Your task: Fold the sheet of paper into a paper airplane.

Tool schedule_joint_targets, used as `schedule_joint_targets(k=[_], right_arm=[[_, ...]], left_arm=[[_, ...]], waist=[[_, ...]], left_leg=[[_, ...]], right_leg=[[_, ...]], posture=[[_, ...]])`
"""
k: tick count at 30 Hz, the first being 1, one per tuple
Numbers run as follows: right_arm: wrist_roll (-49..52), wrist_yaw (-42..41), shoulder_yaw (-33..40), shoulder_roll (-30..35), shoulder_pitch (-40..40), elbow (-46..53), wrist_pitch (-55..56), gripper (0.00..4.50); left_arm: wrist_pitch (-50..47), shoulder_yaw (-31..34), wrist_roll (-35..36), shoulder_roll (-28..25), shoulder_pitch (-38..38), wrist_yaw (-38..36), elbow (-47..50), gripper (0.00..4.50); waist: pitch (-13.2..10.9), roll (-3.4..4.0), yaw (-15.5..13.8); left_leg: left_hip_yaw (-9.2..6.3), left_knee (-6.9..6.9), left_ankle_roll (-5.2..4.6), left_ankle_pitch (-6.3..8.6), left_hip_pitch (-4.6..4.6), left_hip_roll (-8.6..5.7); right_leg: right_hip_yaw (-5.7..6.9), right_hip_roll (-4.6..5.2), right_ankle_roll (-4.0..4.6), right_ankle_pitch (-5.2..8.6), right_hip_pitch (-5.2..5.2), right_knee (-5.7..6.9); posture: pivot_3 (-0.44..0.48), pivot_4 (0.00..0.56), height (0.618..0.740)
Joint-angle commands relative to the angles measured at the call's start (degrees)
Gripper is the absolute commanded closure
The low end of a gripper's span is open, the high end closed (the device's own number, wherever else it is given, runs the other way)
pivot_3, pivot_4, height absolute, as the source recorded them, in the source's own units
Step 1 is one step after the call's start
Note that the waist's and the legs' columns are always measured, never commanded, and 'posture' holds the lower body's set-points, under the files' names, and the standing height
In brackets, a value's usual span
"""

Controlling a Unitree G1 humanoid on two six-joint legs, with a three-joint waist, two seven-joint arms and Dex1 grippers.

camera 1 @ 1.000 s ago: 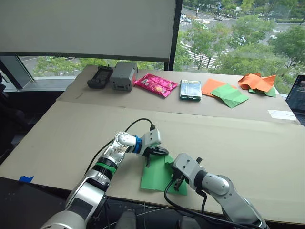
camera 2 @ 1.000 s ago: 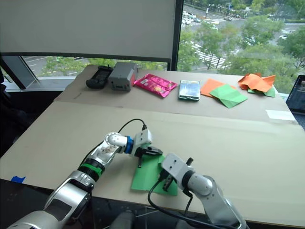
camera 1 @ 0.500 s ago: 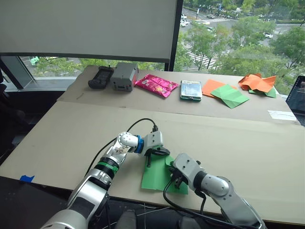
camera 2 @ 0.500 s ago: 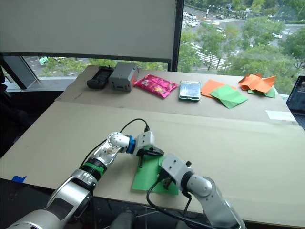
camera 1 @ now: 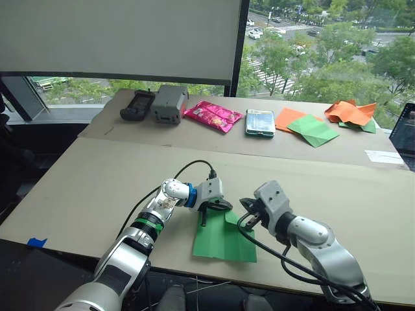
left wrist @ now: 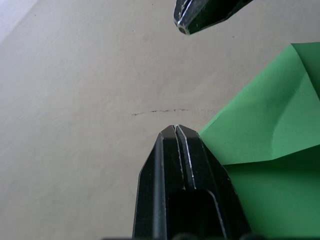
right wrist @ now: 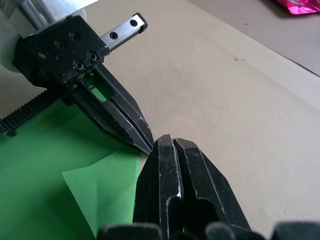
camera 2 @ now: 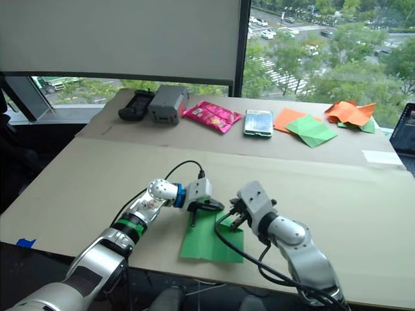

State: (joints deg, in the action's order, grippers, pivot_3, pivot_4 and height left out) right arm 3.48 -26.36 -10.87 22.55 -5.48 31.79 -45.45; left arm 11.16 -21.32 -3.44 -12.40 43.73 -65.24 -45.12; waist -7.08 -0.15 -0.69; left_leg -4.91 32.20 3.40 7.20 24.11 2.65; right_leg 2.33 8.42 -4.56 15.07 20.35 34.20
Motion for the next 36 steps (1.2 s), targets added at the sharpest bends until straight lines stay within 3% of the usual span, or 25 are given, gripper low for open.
schedule_joint_targets(k=[1, 17, 36], right_arm=[[-0.9, 1.6, -2.5, -1.4, -1.3, -2.5, 1.7, 4.48], [-2.9, 3.4, -5.6, -2.4, -2.0, -9.1, -0.1, 4.48], [-2.8, 3.2, -8.9, -0.4, 1.1, -5.4, -4.2, 4.48]], left_arm=[[-0.5, -0.9, -2.3, -0.5, -0.2, 0.7, -1.8, 4.5], [1.4, -2.0, -3.7, -2.3, -1.9, 0.1, -0.3, 4.5], [2.1, -4.3, -6.1, -3.8, -6.0, 2.6, 0.7, 4.5]], waist=[[0.0, 0.0, 0.0], [0.1, 0.02, 0.3], [0.5, -0.15, 0.2]], left_leg=[[0.0, 0.0, 0.0, 0.0, 0.0, 0.0], [0.0, -0.01, 0.01, 0.01, -0.04, 0.01], [0.0, -0.08, 0.05, 0.03, -0.21, 0.03]], right_leg=[[0.0, 0.0, 0.0, 0.0, 0.0, 0.0], [0.0, 0.0, 0.0, 0.0, 0.0, 0.02], [0.0, 0.01, 0.05, 0.03, -0.09, 0.0]], posture=[[0.0, 0.15, 0.713], [0.0, 0.15, 0.713], [0.0, 0.15, 0.713]])
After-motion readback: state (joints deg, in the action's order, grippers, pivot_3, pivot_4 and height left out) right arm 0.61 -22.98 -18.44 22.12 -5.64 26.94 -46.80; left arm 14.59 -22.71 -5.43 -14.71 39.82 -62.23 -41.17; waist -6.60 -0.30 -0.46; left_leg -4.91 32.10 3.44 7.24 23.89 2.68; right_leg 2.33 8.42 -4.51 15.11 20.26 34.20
